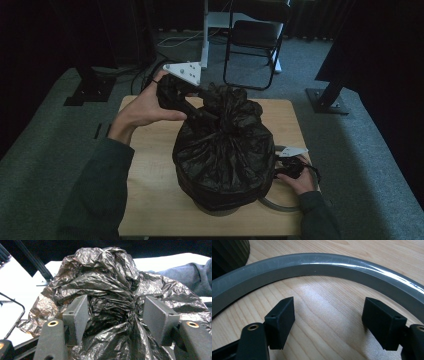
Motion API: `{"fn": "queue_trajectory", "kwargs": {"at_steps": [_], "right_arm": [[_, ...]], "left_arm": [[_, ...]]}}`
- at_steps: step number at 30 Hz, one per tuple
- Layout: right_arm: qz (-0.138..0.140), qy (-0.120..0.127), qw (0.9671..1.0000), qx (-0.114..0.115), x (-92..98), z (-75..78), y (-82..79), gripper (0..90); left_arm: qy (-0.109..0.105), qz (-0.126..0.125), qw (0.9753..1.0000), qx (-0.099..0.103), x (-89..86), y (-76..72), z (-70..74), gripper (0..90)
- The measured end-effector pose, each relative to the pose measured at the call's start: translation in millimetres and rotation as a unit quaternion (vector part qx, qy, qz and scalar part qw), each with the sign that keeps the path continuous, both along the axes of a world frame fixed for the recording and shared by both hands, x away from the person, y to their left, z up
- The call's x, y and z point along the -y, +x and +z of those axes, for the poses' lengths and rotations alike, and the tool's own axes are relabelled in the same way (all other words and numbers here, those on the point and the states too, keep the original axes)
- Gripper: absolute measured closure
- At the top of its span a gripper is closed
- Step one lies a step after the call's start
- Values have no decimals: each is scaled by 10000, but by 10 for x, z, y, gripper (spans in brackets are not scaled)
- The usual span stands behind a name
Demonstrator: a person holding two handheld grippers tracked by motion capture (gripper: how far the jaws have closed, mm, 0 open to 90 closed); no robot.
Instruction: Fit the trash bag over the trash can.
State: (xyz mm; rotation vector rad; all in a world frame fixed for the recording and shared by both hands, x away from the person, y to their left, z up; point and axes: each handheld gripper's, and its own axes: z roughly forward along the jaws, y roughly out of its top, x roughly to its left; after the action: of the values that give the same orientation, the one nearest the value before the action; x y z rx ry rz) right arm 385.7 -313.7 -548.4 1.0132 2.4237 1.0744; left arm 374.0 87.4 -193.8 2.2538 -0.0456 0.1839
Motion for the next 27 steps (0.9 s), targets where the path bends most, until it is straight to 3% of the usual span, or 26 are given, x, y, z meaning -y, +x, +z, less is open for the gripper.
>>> {"fn": "queue_trajectory", "kwargs": {"at_steps": [9, 21, 27], "right_arm": [[1, 1, 10000, -2, 0, 0, 0, 257], [1, 5, 10000, -5, 1, 0, 0, 257], [-2, 7, 10000, -1, 1, 0, 0, 257]], "left_arm": [[-153, 22, 9999, 53, 99, 24, 81, 379], [-573, 110, 9983, 70, 154, 72, 152, 379], [-562, 189, 9982, 77, 234, 86, 153, 379]]}}
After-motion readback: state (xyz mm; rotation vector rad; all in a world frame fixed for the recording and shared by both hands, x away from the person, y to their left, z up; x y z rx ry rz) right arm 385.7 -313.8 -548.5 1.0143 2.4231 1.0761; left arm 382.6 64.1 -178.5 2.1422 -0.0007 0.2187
